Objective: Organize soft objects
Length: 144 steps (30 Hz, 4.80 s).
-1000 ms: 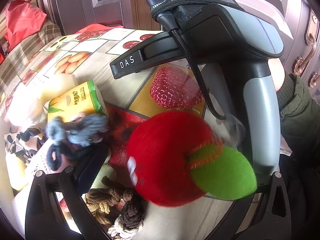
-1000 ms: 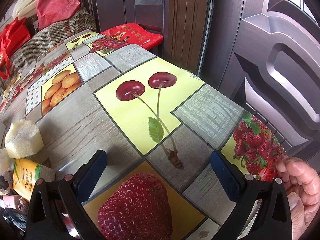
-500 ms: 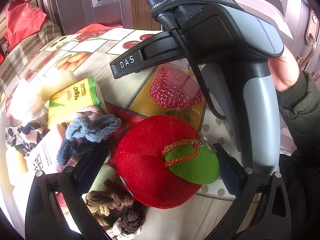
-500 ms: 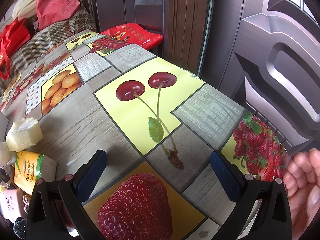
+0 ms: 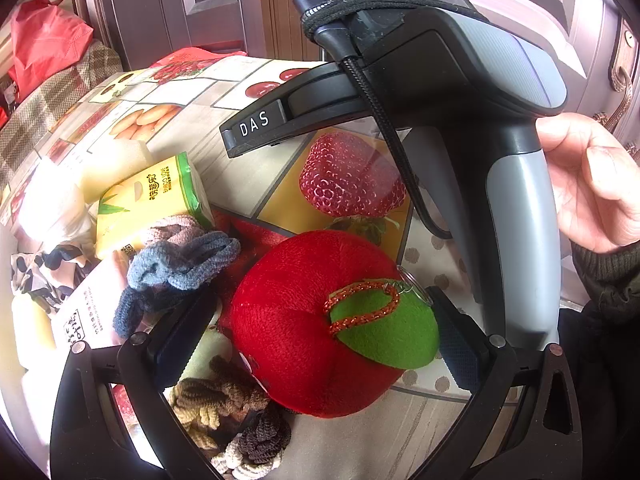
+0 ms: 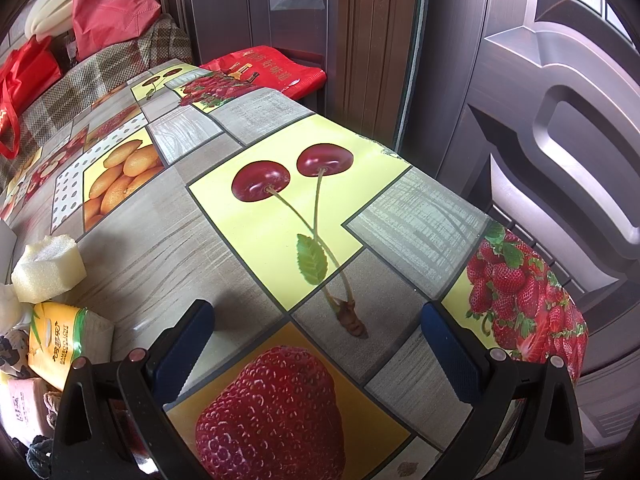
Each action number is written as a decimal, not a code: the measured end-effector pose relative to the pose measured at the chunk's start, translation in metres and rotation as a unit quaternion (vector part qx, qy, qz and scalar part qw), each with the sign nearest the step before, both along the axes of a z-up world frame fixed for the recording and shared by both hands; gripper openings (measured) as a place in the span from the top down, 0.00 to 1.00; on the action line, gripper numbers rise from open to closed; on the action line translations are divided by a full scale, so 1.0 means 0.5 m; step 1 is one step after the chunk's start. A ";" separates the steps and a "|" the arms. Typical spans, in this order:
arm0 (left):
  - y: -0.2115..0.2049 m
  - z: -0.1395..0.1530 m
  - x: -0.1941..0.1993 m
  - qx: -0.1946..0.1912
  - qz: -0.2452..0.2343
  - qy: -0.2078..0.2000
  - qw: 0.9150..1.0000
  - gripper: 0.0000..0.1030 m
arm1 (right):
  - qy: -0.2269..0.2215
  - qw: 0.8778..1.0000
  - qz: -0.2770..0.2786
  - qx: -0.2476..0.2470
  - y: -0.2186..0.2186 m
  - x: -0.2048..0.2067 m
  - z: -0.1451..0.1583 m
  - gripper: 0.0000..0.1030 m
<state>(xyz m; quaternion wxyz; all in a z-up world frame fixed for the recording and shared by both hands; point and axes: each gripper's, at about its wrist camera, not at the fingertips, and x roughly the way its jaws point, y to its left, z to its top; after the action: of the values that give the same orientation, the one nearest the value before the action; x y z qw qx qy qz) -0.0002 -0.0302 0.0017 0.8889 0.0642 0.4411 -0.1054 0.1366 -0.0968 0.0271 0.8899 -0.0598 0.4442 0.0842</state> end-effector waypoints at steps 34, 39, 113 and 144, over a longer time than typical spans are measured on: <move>-0.004 0.002 0.010 -0.002 -0.015 -0.001 1.000 0.01 | 0.000 1.000 -0.004 0.005 0.004 0.002 -0.001 0.00; -0.006 0.002 0.011 0.001 -0.016 -0.001 1.000 0.01 | 0.000 1.000 0.000 0.008 0.000 0.003 0.000 0.00; 0.249 0.103 -0.376 0.030 0.272 -0.219 0.937 0.54 | -0.078 0.873 0.449 0.171 -0.050 -0.204 0.107 0.43; 0.461 0.099 -0.500 0.072 0.493 -0.282 0.820 0.54 | -0.162 0.804 0.513 0.253 0.157 -0.394 0.120 0.43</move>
<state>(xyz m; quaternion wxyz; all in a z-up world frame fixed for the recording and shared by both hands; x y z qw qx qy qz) -0.2503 0.2003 0.0512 0.9008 -0.0712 0.1501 0.4012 -0.0605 -0.0185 0.0870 0.7593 -0.0644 0.1607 0.6273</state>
